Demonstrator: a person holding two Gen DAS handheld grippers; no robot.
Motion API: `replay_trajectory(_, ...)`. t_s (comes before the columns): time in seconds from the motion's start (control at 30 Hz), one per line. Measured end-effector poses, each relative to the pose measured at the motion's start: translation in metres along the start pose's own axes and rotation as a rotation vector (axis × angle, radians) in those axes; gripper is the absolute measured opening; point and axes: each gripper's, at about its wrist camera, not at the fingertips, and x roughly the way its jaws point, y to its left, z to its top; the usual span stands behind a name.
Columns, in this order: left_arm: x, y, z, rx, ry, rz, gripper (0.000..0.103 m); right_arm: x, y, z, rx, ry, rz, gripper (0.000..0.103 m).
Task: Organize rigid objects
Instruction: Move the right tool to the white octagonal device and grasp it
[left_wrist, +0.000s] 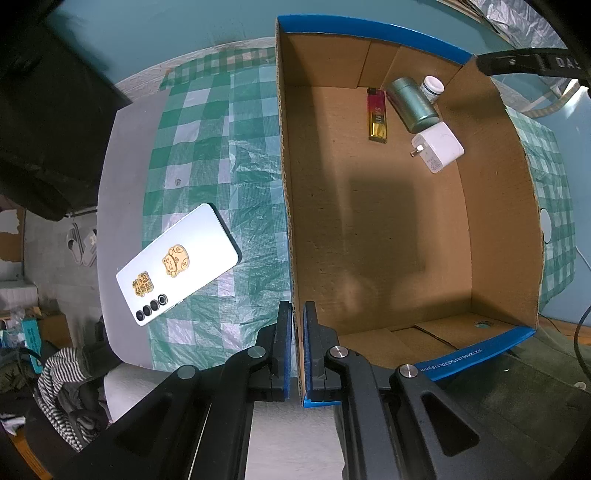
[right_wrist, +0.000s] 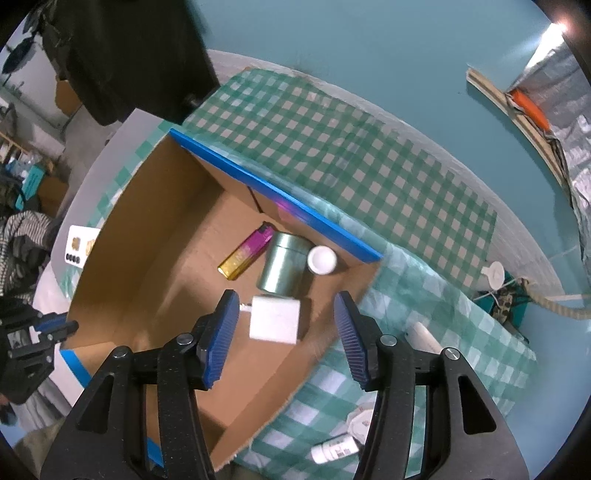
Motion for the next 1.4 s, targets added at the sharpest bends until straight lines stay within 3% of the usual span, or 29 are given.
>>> replay_trajectory(0.27,0.000,0.001,0.000,0.001,-0.001,0.001,0.005,-0.012,-0.024,-0.015,0.023,-0.004,-0.030,0.054)
replay_trajectory(0.67,-0.002,0.002,0.000,0.004,0.000,0.002,0.006,-0.010,-0.078,-0.061,0.176,0.054,-0.024,0.055)
replay_trajectory(0.97,-0.002,0.000,0.001,0.011,0.002,0.002,0.006,0.011,-0.107,-0.101,0.284,0.130,-0.026,0.064)
replay_trajectory(1.4,-0.002,-0.002,0.002,0.012,0.003,0.004,0.007,0.065,-0.138,-0.139,0.494,0.240,0.006,0.068)
